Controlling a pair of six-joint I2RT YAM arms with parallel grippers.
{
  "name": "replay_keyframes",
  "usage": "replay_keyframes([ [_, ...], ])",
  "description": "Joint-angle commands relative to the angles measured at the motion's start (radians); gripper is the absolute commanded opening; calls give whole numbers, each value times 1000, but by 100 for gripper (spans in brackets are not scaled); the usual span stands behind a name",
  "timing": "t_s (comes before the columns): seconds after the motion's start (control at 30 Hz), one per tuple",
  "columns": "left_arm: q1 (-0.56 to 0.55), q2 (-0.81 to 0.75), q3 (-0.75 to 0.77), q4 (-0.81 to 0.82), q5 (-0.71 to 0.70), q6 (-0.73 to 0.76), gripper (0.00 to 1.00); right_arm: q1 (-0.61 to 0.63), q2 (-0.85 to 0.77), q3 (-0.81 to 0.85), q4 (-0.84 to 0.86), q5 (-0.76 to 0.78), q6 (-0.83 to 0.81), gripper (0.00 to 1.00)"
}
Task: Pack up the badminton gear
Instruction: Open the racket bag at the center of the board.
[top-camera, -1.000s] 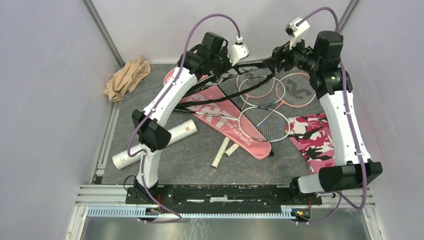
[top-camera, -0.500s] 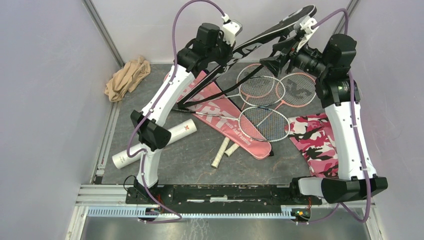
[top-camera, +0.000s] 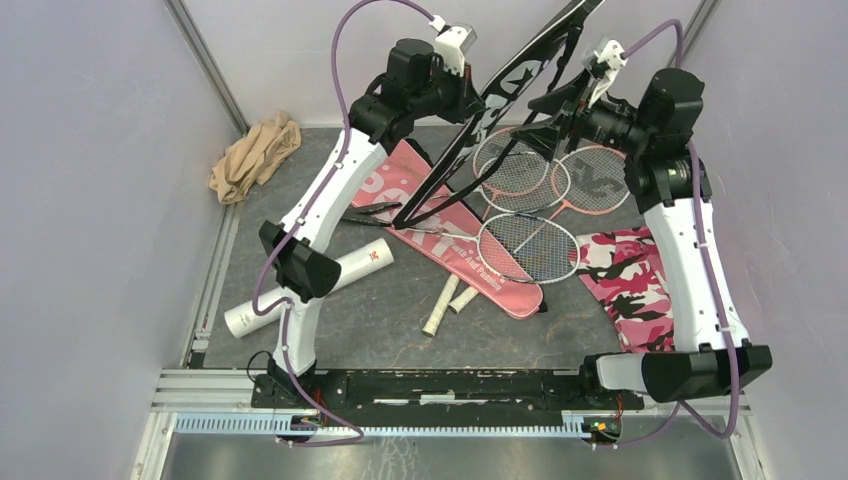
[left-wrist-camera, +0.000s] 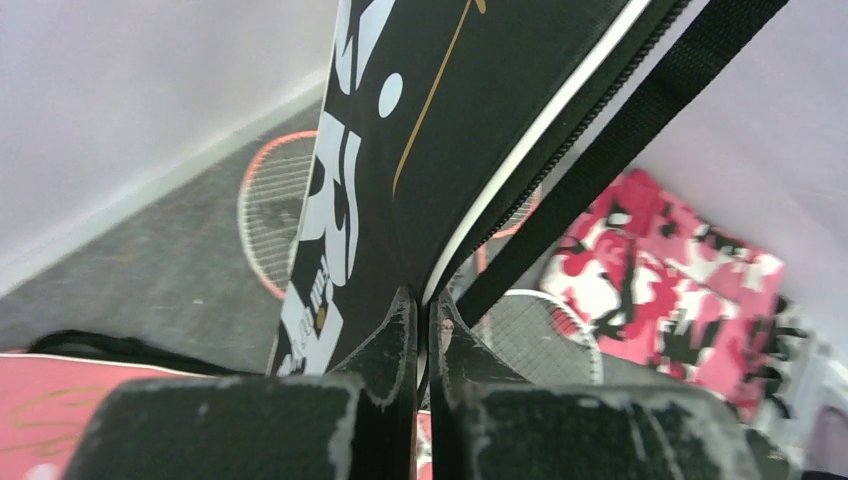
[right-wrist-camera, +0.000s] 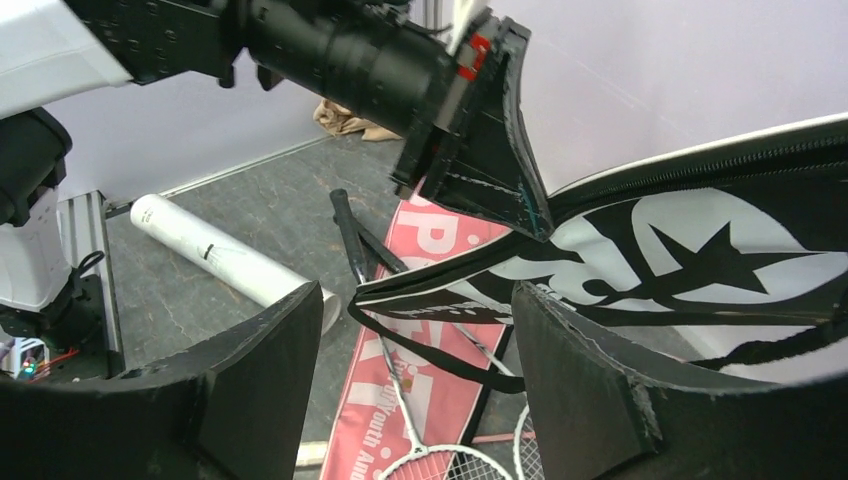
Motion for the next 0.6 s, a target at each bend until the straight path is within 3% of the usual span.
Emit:
replay_keyframes([
  [0.0,-3,-103,-10,94,150,-188,2,-3,65,6,28,14,50,75],
  [0.27,-8,-157,-56,153,282,-298,2,-3,155,69,32,87,78,73],
  [0.57,-8,-248,-101,166,346,-327,2,-2,209,121,52,34,130,73],
])
